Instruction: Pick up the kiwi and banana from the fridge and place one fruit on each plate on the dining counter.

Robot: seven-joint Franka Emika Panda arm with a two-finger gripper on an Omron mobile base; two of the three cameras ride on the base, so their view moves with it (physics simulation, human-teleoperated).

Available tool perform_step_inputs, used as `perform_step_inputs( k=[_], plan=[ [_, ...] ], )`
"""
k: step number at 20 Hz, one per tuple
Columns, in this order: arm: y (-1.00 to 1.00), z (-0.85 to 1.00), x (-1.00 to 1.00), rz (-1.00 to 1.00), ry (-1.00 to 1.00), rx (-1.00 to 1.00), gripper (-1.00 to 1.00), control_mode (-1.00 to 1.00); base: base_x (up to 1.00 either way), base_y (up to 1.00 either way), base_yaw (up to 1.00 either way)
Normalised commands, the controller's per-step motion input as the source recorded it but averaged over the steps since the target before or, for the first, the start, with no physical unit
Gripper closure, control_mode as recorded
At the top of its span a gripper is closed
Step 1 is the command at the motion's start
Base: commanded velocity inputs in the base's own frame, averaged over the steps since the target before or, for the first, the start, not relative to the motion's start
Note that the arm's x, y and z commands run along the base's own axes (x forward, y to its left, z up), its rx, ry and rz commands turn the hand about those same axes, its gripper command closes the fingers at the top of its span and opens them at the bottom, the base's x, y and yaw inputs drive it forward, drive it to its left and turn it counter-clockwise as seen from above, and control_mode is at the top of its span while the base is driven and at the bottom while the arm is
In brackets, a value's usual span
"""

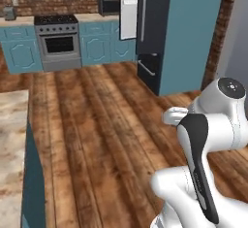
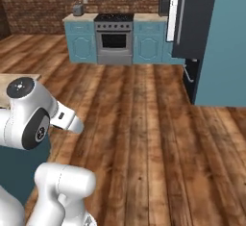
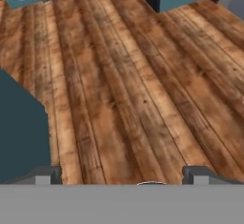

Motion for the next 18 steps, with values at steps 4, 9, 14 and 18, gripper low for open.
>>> perform_step_inputs(
  k=[4,9,14,18],
  plan=[
    [0.0,0.0,0.0,0.0,0.0,0.0,-1.0,1.0,1.0,-0.21,0.08],
    [0.0,0.0,0.0,0.0,0.0,0.0,-1.0,1.0,1.0,-0.01,0.0],
    [0.0,0.0,0.0,0.0,0.0,0.0,-1.0,1.0,1.0,0.0,-0.06],
    [0.0,0.0,0.0,0.0,0.0,0.0,-1.0,1.0,1.0,0.07,-0.17]
  ],
)
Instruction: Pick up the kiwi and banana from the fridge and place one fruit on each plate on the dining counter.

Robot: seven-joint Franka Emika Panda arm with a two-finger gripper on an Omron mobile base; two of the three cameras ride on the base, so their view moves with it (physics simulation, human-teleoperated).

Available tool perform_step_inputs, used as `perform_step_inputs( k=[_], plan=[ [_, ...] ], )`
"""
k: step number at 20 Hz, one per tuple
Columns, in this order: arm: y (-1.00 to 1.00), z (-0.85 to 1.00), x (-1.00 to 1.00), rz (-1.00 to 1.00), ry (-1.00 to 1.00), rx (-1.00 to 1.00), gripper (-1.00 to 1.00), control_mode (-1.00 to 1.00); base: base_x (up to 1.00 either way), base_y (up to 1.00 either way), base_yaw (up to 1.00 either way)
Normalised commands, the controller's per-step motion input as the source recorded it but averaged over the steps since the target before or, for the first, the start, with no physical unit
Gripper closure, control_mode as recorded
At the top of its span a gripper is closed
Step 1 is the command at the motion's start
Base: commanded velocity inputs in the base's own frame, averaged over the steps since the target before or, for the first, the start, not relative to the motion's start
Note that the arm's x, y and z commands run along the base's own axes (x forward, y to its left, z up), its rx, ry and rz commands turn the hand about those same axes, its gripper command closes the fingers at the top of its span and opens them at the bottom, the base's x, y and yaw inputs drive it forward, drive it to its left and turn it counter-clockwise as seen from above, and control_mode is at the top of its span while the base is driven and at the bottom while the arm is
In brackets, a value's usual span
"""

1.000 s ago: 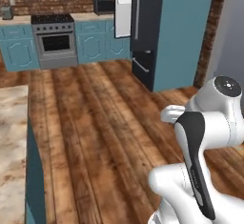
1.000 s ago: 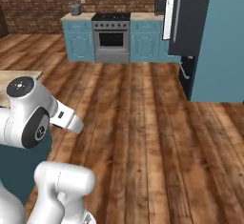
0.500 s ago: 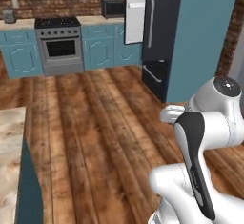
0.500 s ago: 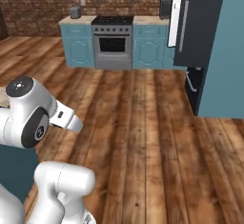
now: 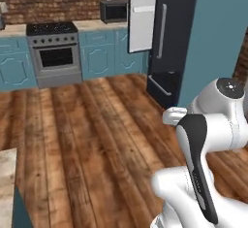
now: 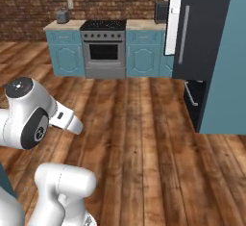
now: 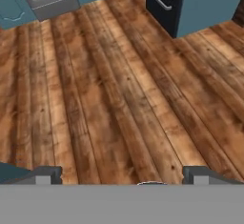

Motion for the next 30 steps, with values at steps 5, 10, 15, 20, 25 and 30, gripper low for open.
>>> perform_step_inputs(
  k=[5,10,15,20,25,30],
  plan=[
    [0.0,0.0,0.0,0.0,0.0,0.0,-1.0,1.0,1.0,0.23,-0.26],
    [0.0,0.0,0.0,0.0,0.0,0.0,-1.0,1.0,1.0,0.38,-0.29],
    [0.0,0.0,0.0,0.0,0.0,0.0,-1.0,1.0,1.0,0.54,-0.3],
    [0.0,0.0,0.0,0.0,0.0,0.0,-1.0,1.0,1.0,0.64,-0.3],
    [0.0,0.0,0.0,0.0,0.0,0.0,-1.0,1.0,0.96,0.82,-0.27],
    [0.0,0.0,0.0,0.0,0.0,0.0,-1.0,1.0,0.83,0.91,-0.26]
  ],
)
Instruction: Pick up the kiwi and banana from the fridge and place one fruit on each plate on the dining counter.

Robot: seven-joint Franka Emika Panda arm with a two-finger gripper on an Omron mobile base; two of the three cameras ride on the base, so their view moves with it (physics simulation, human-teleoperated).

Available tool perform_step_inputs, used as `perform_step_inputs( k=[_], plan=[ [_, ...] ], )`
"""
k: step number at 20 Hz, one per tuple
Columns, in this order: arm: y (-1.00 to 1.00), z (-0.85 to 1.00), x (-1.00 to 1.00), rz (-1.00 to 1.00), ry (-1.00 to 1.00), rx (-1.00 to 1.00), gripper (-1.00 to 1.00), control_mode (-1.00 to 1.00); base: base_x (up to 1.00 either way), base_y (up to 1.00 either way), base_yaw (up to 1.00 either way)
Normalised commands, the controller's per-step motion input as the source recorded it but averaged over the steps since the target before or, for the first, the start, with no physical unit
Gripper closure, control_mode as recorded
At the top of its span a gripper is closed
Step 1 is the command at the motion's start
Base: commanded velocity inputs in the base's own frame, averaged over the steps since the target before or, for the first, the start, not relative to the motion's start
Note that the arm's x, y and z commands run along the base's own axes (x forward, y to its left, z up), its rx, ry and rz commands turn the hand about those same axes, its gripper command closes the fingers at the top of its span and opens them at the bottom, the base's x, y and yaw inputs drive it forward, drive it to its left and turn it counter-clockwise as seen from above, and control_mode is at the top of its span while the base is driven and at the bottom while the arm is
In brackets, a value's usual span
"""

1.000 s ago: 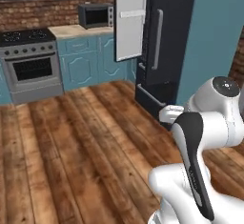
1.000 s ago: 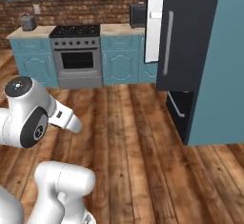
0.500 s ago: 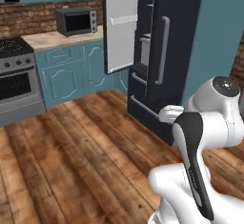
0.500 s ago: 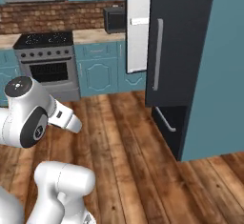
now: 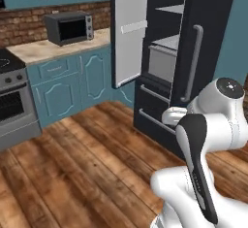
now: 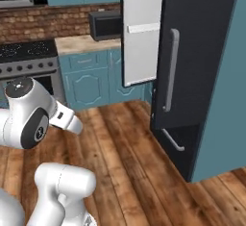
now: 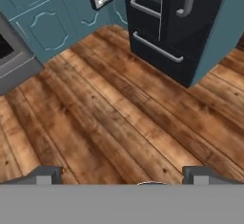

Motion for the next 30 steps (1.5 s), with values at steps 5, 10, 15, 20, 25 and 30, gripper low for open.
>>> perform_step_inputs(
  k=[5,10,15,20,25,30],
  plan=[
    [0.0,0.0,0.0,0.0,0.0,0.0,-1.0,1.0,0.76,0.84,-0.36],
    [0.0,0.0,0.0,0.0,0.0,0.0,-1.0,1.0,0.67,0.81,-0.44],
    [0.0,0.0,0.0,0.0,0.0,0.0,-1.0,1.0,0.57,0.74,-0.48],
    [0.0,0.0,0.0,0.0,0.0,0.0,-1.0,1.0,0.61,0.56,-0.48],
    [0.0,0.0,0.0,0.0,0.0,0.0,-1.0,1.0,0.49,0.37,-0.49],
    [0.0,0.0,0.0,0.0,0.0,0.0,-1.0,1.0,0.53,0.34,-0.48]
  ],
)
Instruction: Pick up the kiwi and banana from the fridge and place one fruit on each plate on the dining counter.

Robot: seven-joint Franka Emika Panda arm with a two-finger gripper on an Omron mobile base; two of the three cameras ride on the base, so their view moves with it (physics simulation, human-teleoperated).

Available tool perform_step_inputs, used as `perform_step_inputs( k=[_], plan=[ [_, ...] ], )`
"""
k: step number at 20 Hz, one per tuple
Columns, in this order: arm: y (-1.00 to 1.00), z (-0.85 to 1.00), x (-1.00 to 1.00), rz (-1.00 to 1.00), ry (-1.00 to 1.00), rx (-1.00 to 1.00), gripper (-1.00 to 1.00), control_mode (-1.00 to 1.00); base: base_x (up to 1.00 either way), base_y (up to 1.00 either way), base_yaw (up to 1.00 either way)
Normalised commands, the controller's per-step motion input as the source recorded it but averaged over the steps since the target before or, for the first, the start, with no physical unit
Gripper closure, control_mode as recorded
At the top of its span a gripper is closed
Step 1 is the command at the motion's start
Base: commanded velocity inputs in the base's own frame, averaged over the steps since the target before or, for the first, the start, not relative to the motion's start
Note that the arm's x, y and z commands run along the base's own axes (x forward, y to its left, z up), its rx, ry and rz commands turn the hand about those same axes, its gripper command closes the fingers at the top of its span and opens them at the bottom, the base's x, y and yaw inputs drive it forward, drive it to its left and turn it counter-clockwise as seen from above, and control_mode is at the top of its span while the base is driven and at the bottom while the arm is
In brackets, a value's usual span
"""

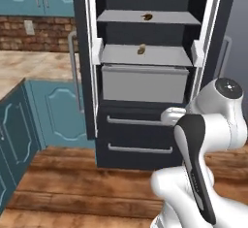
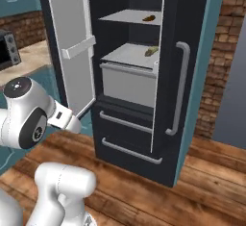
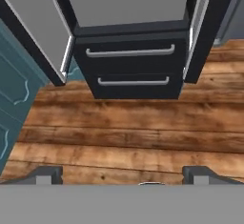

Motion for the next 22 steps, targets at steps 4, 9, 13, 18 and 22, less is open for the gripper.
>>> perform_step_inputs(
  k=[4,9,13,18,22],
  plan=[
    [0.0,0.0,0.0,0.0,0.0,0.0,-1.0,1.0,0.66,0.42,-0.39],
    [0.0,0.0,0.0,0.0,0.0,0.0,-1.0,1.0,0.69,0.47,-0.33],
    [0.0,0.0,0.0,0.0,0.0,0.0,-1.0,1.0,0.69,0.36,-0.26],
    [0.0,0.0,0.0,0.0,0.0,0.0,-1.0,1.0,0.57,0.03,-0.13],
    [0.0,0.0,0.0,0.0,0.0,0.0,-1.0,1.0,0.62,0.0,-0.04]
  ],
)
